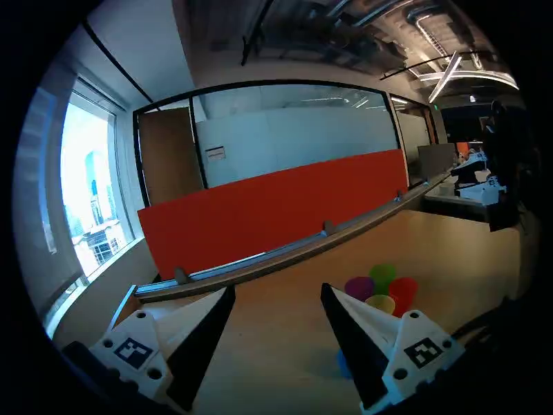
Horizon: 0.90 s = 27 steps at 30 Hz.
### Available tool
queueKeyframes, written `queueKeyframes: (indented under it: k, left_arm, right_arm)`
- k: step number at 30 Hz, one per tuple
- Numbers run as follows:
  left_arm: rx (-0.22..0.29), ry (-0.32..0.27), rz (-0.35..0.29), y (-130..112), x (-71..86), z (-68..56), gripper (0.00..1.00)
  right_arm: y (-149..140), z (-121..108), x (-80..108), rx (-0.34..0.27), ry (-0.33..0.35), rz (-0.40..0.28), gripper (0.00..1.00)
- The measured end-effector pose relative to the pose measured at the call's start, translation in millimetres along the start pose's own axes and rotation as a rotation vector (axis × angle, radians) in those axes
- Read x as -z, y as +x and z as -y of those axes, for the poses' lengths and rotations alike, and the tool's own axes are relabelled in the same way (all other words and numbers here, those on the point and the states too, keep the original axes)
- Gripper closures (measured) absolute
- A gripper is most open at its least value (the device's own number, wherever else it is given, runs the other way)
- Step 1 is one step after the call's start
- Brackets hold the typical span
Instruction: Pour water
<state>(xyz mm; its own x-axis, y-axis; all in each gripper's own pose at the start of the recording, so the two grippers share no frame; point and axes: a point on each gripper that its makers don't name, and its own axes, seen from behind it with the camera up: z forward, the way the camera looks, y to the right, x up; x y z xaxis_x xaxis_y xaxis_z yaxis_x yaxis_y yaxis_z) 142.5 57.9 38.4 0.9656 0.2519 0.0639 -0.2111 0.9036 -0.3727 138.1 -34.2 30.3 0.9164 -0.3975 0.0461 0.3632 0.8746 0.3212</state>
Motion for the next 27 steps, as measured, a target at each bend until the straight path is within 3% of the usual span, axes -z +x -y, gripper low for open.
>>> queueKeyframes:
  k: [4, 11, 17, 27]
  left_arm:
    - [-0.004, -0.016, 0.014, -2, -0.1, -1.2, 0.08]
    - [0.025, -0.099, 0.038, -7, -1.0, -14.0, 0.08]
    - [0.051, -0.131, 0.054, -6, -1.7, -16.3, 0.08]
    - [0.075, -0.207, 0.119, -13, -4.1, -26.6, 0.08]
  right_arm:
    - [-1, 4, -0.4, 0.0, 0.023, 0.017, 0.0]
    - [-2, 16, -1.7, -0.073, 0.103, 0.056, 0.0]
    - [-1, 22, -2.0, -0.122, 0.145, 0.089, 0.0]
    - [-8, 31, 1.1, -0.17, 0.214, 0.172, 0.0]
